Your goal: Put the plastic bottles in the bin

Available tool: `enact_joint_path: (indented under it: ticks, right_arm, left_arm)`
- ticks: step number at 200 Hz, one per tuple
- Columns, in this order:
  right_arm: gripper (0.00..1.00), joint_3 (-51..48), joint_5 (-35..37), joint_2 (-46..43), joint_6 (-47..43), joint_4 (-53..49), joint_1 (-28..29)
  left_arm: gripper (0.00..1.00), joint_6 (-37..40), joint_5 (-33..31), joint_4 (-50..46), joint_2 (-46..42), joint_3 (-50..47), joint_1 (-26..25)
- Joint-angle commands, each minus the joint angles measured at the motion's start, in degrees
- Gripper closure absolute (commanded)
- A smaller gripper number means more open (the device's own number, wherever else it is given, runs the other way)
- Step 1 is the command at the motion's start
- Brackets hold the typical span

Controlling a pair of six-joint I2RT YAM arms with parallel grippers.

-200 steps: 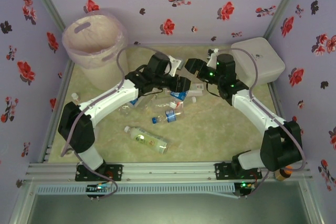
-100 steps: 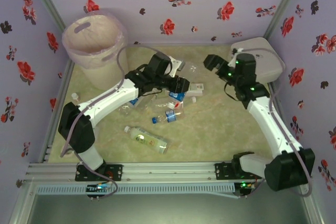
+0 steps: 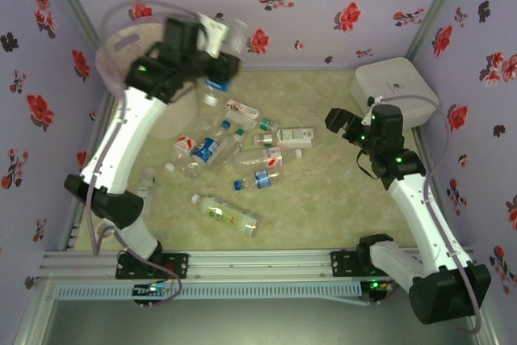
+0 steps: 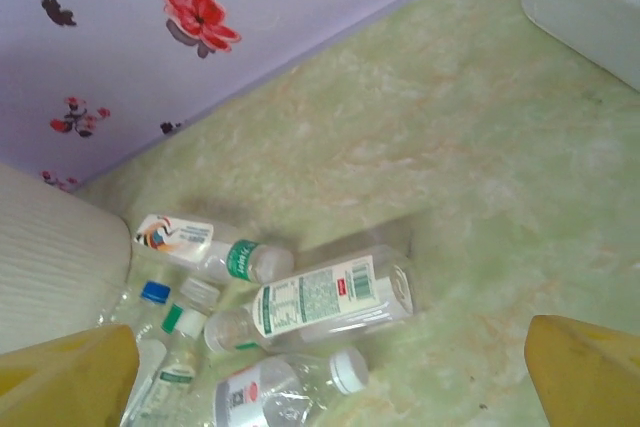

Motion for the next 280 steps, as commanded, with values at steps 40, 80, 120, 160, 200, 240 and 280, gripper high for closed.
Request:
enact_joint_path:
  ticks: [40, 80, 120, 160, 200, 240, 280]
  right_arm:
    - [0.01, 0.8, -4.2, 0.5, -4.4, -3.8, -0.3]
    - [0.01, 1.6, -3.5, 0.2, -5.7, -6.1, -0.2]
    - [0.01, -0.3, -4.1, -1.8, -2.3, -2.2, -0.3]
    - [0.01, -0.4, -3.0, -1.4, -2.9, -3.8, -0.3]
    - [0.01, -1.3, -3.3, -0.8, -2.2, -3.0, -0.3]
    - [0.00, -1.2, -2.3, 0.7, -2.7, -3.6, -0.3]
    - [0.00, -2.0, -1.5, 2.4, -2.2, -2.2, -0.2]
  left_arm:
    - [0.88, 5.2, -7.6, -5.8, 8.3, 15.1, 17.8]
    - [1.00, 4.0, -4.7, -10.3, 18.2, 24.1, 26.0]
    - [1.00, 5.7, -4.0, -11.0, 22.9, 23.5, 26.7]
    - [1.00, 6.4, -0.9, -13.9, 27.7, 23.1, 27.3]
    - [1.00, 5.8, 0.7, -9.6, 27.3, 12.5, 27.8]
    - [0.46, 5.5, 1.4, -7.5, 26.1, 7.9, 27.8]
    - [0.00, 6.5, 0.4, -8.9, 25.1, 10.6, 27.7]
